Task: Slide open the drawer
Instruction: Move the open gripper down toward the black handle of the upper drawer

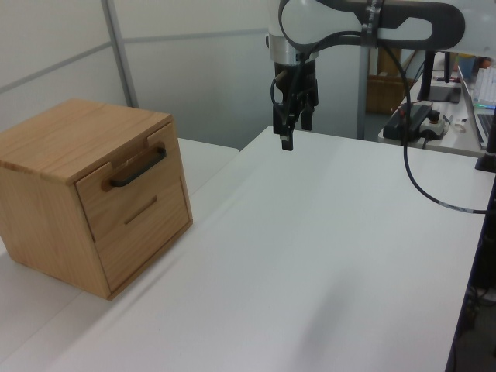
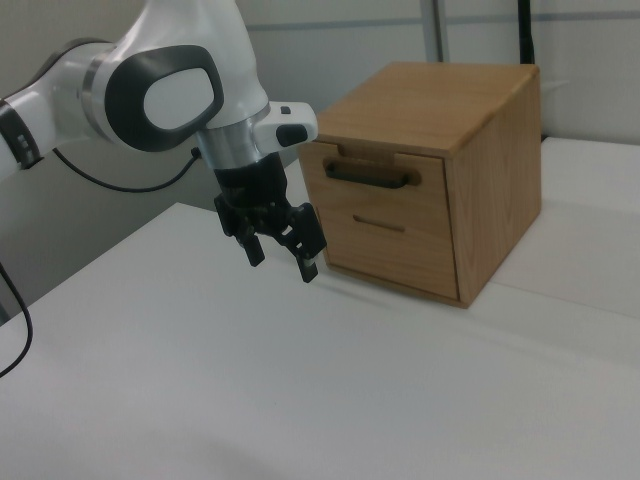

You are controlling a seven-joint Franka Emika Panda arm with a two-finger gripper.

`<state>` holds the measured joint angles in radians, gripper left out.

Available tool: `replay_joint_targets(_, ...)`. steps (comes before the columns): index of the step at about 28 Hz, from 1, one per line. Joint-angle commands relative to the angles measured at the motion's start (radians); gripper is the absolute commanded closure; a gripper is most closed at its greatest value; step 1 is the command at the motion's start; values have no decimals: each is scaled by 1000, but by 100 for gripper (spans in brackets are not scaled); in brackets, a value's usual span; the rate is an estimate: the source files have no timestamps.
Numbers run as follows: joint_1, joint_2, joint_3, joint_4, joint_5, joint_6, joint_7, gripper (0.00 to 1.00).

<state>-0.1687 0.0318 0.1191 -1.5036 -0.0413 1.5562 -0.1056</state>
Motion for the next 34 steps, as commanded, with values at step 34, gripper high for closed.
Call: replay_joint_targets(34, 96, 198, 7, 2, -3, 473, 1303, 0)
